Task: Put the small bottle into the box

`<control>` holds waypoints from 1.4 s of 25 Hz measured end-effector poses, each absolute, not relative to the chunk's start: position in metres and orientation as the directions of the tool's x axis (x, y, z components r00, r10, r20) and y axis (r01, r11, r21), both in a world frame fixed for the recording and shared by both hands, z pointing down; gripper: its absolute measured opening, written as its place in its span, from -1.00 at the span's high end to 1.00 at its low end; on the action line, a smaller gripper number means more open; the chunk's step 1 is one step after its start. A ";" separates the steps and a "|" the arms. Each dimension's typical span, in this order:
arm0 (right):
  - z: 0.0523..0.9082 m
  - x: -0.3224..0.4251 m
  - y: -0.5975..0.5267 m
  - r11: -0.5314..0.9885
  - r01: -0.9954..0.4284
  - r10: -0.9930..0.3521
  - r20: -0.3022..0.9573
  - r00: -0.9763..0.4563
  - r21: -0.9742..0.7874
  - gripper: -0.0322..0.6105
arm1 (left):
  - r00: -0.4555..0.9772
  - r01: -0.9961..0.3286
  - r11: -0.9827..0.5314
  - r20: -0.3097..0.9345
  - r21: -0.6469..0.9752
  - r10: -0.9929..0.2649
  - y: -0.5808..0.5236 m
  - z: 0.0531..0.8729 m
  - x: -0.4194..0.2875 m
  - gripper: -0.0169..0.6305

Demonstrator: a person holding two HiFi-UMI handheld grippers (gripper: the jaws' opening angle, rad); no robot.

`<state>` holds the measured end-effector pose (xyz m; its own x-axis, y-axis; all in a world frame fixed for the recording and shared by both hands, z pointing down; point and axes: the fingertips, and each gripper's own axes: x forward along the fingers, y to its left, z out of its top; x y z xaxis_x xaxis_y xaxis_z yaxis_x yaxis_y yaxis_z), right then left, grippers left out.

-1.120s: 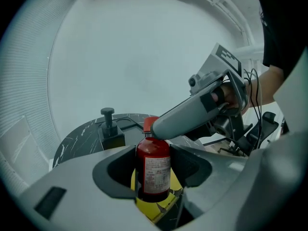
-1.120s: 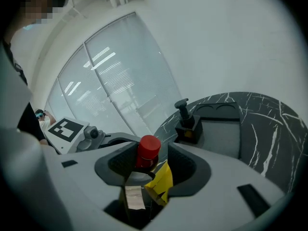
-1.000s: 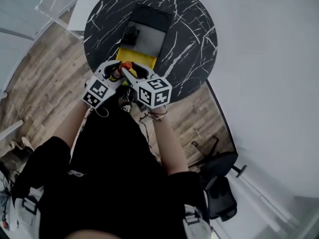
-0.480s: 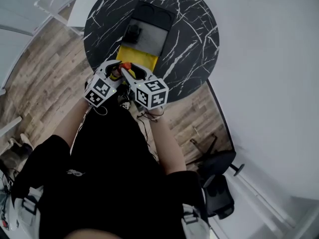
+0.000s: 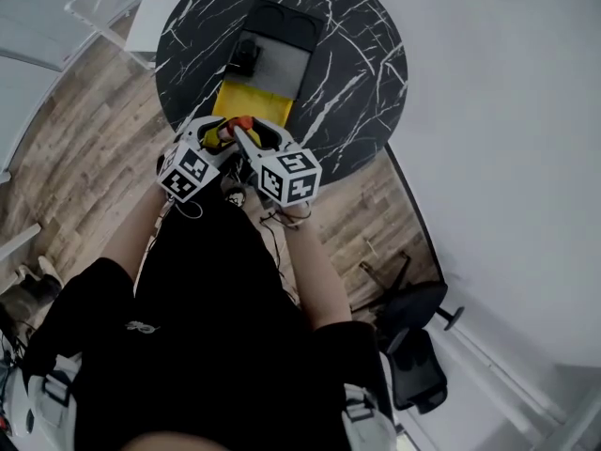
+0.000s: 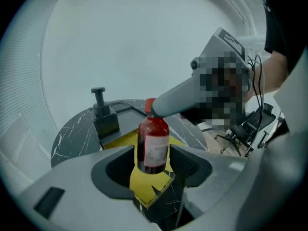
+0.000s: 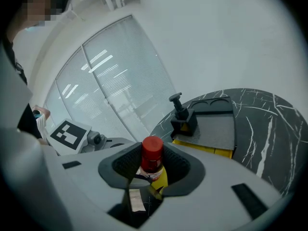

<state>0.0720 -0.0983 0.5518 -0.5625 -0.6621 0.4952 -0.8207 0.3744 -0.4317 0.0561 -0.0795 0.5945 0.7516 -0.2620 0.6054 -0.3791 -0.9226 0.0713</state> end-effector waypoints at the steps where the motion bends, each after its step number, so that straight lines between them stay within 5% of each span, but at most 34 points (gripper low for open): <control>1: 0.550 0.077 -0.098 0.369 -0.824 -0.670 0.492 -0.556 -0.429 0.51 | 0.746 -0.390 -0.918 0.608 0.069 -0.271 -0.078 0.595 0.053 0.28; 12: 0.553 0.097 -0.090 0.329 -0.851 -0.681 0.521 -0.514 -0.410 0.51 | 0.686 -0.615 -0.770 0.594 0.166 -0.420 -0.084 0.590 0.010 0.33; 17: 0.567 0.091 -0.095 0.320 -0.852 -0.650 0.558 -0.516 -0.415 0.51 | 0.625 -0.684 -0.719 0.605 0.122 -0.492 -0.098 0.587 -0.008 0.95; 35: 0.630 0.079 -0.144 0.248 -0.859 -0.546 0.669 -0.505 -0.447 0.51 | 0.590 -0.718 -0.672 0.670 0.180 -0.451 -0.154 0.623 -0.032 0.95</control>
<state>0.0790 -0.1442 0.6301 -0.5052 -0.5457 0.6685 -0.8594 0.2482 -0.4469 -0.0318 -0.1541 0.6225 0.5896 -0.4506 0.6703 -0.7184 -0.6718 0.1803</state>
